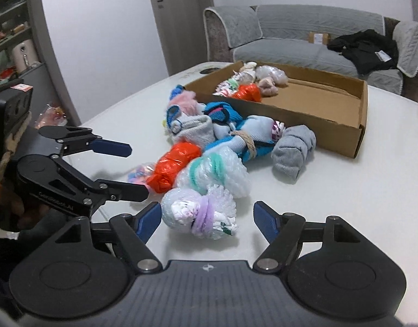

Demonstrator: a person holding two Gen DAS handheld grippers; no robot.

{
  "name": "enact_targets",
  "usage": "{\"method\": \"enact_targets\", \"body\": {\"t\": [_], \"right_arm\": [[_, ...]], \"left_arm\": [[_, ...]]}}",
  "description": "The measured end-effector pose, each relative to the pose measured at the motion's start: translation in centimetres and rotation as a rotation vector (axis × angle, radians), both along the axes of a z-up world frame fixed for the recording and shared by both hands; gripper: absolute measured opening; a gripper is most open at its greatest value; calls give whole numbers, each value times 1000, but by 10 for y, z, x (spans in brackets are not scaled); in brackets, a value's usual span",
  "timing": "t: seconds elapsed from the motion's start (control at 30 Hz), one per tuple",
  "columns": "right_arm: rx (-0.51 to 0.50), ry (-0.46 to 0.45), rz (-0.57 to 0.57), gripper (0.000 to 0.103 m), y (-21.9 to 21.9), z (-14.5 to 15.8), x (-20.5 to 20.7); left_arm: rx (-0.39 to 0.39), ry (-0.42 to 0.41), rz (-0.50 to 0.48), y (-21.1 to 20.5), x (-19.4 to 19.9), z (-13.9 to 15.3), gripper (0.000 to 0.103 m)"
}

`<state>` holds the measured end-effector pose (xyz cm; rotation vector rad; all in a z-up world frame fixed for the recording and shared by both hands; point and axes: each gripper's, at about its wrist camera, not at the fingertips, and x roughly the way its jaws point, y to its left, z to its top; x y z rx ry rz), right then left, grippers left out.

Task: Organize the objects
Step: 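Move both tools back over the pile toward the clear plastic bundles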

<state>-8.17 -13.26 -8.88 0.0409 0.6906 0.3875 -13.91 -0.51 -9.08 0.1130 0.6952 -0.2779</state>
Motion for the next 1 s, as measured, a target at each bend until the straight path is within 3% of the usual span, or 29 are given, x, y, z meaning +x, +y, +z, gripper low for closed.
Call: {"method": "enact_targets", "body": {"t": [0.13,0.3,0.53,0.67,0.8,0.87,0.93,1.0], "right_arm": [[-8,-5,7,76,8,-5,-9],[-32,10,-4,76,9,-9,-13],[-33,19,-44,76,9,-9,-17],[-9,39,-87,76,15,-12,-15],[-22,43,-114,71,20,-16,-16],[-28,39,-120,64,20,-15,-17],[-9,43,-119,59,16,-14,-18],[-9,42,-117,57,14,-14,-19]], "left_arm": [[1,-9,-2,0,1,-6,91],[-51,-21,6,4,2,-13,91],[21,-28,-25,-3,1,-20,91],[18,-37,-40,-6,1,-22,91],[-1,-29,-46,-3,3,-23,91],[-2,-27,-39,-2,3,-23,90],[-9,-33,-21,0,3,-23,87],[-16,-42,-24,2,2,-22,72]]}}
